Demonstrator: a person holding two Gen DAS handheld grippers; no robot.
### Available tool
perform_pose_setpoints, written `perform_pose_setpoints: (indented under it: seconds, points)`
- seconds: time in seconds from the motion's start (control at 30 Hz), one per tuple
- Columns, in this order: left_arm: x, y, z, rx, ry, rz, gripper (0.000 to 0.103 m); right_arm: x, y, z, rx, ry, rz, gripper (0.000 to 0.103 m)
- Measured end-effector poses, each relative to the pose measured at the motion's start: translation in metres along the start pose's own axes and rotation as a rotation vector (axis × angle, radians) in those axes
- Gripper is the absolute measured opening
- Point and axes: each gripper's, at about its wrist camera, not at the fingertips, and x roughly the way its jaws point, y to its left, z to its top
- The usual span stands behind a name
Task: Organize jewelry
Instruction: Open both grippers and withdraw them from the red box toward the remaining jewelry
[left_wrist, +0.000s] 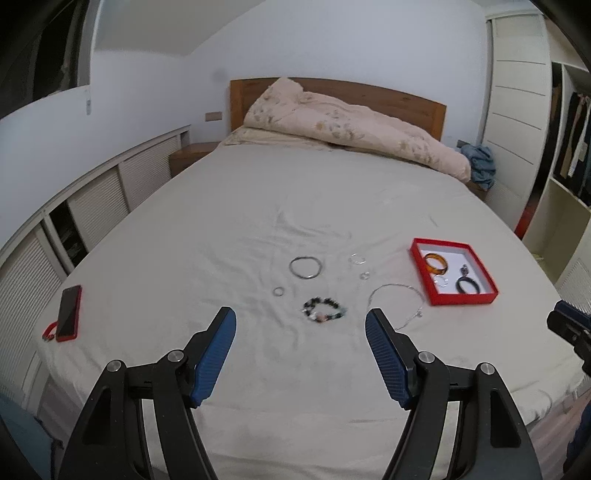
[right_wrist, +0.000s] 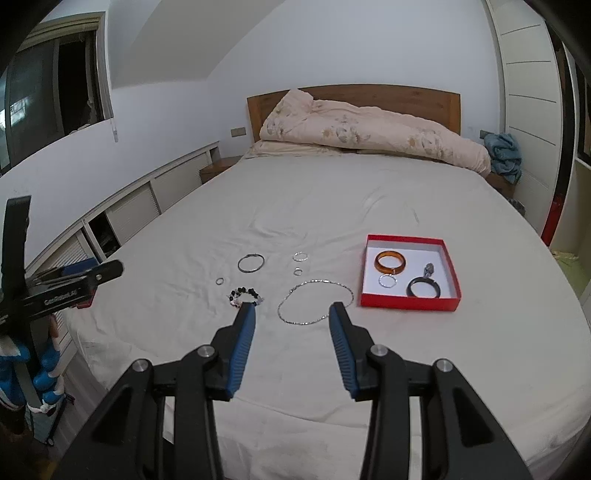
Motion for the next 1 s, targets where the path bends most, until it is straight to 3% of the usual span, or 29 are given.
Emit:
perform_pose_setpoints:
  seconds: [0.33,0.6,1.0]
  points:
    - [0.02,0.032,-0.025,-0.044,0.035,0.051,0.072,0.027,-0.002,-0.019,0.028,0.037,0.009,0.04]
    - [0.051,0.04,-0.036,-0.056,0.075,0.049,0.071,0.051,0.001,-0.026,0.022,0.057,-0.004,0.04]
    - [0.111,0.054,-0.053,-0.053,0.187,0.06,0.064,0.114,-0.012,-0.043,0.07,0.17,-0.009,0.04]
